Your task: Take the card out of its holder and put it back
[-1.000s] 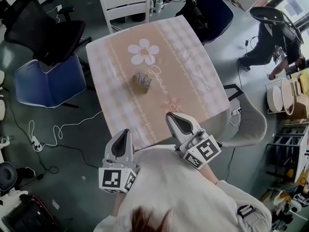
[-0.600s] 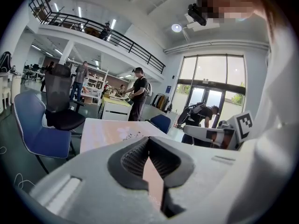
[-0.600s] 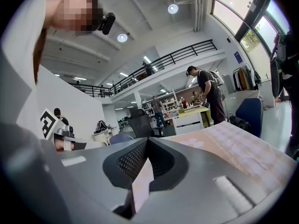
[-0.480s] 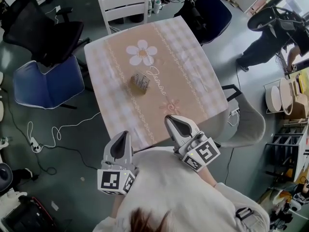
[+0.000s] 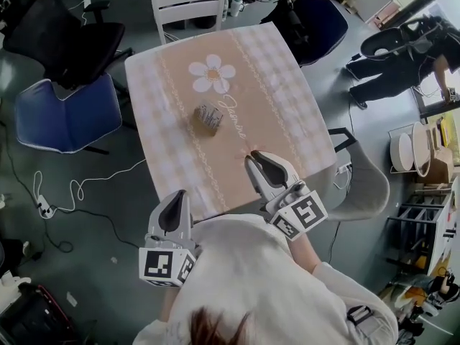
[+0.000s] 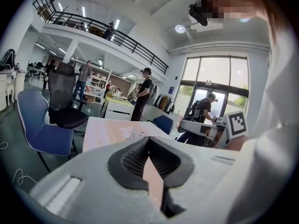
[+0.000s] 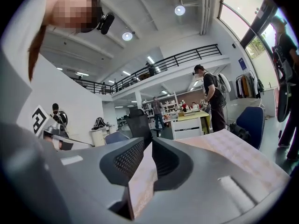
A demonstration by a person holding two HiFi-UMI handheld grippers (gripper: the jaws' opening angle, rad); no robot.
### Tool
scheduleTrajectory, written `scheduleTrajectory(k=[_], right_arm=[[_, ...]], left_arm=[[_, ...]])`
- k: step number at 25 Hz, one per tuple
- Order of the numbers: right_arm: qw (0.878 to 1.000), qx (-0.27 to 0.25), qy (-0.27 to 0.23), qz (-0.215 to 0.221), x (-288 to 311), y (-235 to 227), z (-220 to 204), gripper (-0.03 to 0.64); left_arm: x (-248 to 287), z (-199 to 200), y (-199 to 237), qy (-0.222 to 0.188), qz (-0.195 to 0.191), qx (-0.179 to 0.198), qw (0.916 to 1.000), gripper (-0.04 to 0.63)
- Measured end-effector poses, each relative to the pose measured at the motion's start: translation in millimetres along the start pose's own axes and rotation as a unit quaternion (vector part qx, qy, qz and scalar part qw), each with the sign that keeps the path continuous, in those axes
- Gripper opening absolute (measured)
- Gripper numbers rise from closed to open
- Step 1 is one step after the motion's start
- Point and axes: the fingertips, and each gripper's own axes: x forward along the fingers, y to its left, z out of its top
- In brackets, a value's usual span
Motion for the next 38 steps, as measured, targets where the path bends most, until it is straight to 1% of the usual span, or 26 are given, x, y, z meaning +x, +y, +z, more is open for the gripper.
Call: scheduleTrajectory(k=[4, 8, 14, 21, 30, 33, 34, 36, 38], right_arm=[[1.0, -0.023, 0.006, -0.003, 24.7, -23.6, 4.2, 0.077], [0.999, -0.043, 0.021, -0.003, 54.9, -45.1, -2.0, 0.084], [0.998, -0.042, 0.05, 0.005, 98.2, -67.4, -16.9, 0.1], [0.993, -0.035, 0.109, 0.029, 142.6, -79.6, -57.5, 0.11], [0.984, -0.025, 0.172, 0.045, 169.8, -83.8, -109.7, 0.11], [0.983, -0.021, 0.174, 0.053, 173.2, -81.0, -114.1, 0.087], [0.983, -0.02, 0.173, 0.055, 175.1, -80.6, -114.8, 0.074], [0.983, -0.019, 0.171, 0.057, 178.4, -80.5, -117.3, 0.022], [0.984, -0.016, 0.166, 0.056, 179.4, -81.2, -118.5, 0.017]], left_arm=[[-2.8, -1.5, 7.6, -0.001, 0.014, -0.001, 0.9999, 0.0], [-2.8, 3.3, 11.9, -0.01, 0.029, -0.011, 0.9995, 0.0], [0.1, 12.3, 14.3, -0.022, 0.048, -0.029, 0.9982, 0.0], [7.1, 10.6, 17.4, -0.015, 0.056, -0.032, 0.9978, 0.0], [12.5, 4.6, 21.5, -0.002, 0.063, -0.038, 0.9973, 0.0], [12.4, -1.2, 22.1, 0.015, 0.058, -0.028, 0.9978, 0.0], [13.3, -1.0, 22.4, 0.016, 0.057, -0.026, 0.9979, 0.0], [14.8, 0.4, 22.8, 0.012, 0.054, -0.025, 0.9982, 0.0], [14.8, 1.0, 22.8, 0.011, 0.054, -0.024, 0.9982, 0.0]])
